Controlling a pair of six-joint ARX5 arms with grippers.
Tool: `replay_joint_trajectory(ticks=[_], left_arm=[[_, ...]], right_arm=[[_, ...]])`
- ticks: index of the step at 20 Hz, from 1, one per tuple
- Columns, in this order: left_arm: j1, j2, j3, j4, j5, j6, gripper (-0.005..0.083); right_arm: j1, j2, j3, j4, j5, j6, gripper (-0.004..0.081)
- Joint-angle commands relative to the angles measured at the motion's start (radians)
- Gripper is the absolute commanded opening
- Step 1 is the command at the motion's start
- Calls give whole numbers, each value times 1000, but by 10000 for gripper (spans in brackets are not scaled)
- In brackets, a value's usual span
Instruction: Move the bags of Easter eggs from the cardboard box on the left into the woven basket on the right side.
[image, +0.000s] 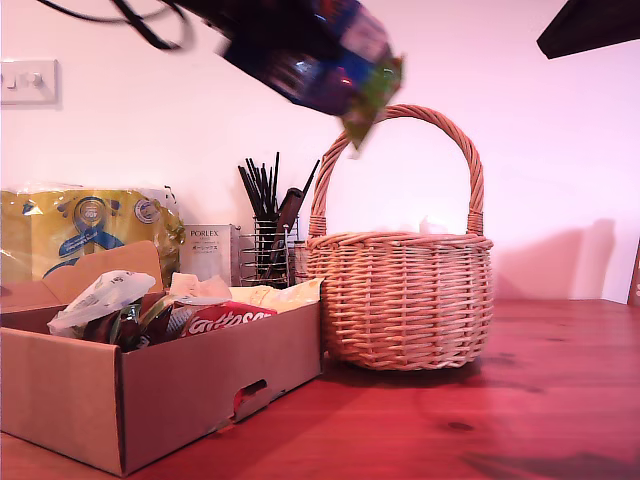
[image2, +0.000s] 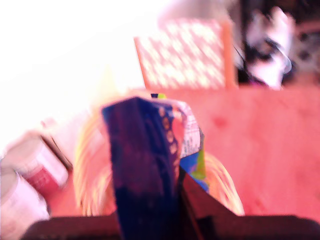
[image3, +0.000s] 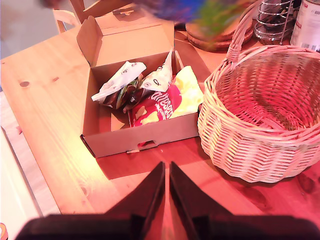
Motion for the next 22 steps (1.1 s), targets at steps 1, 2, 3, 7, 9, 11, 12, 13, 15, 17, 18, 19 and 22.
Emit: replay_joint_trajectory(ticks=[1, 2, 3, 7, 9, 11, 12, 13, 15, 17, 18, 19, 22], left_arm=[[-20, 86, -1, 83, -12, -11, -24], [-29, 119, -1, 129, -31, -11, -24], [-39, 154, -1, 175, -51, -11, -24], [-49, 260, 19, 279, -111, -11, -24], [-49, 303, 42, 277, -111, -31, -24], [-49, 331, 60, 277, -111, -30, -24], [-49, 337, 63, 277, -111, -31, -24], [-49, 337, 63, 272, -111, -30, -24], [-49, 337, 63, 261, -103, -34, -12], [-49, 337, 63, 224, -84, -76, 27], [-49, 337, 64, 206, -71, -95, 27], [-49, 337, 64, 195, -60, -109, 27], [-54, 337, 64, 164, -31, -119, 114]], right_arm=[[2, -3, -14, 11, 10, -6, -13], [2, -3, -14, 11, 18, -6, -13], [2, -3, -14, 11, 21, -6, -13], [2, -3, -14, 20, 21, -6, -13], [2, -3, -14, 22, 21, -6, -13], [2, -3, -14, 21, 21, -6, -13], [2, -3, -14, 21, 21, -6, -13], [2, -3, -14, 21, 21, -6, -13], [2, -3, -14, 22, 21, -6, -13], [2, -3, -14, 25, 21, -6, -13], [2, -3, -14, 25, 21, -6, -13], [2, -3, -14, 25, 21, -6, -13], [2, -3, -14, 25, 21, -6, -13]])
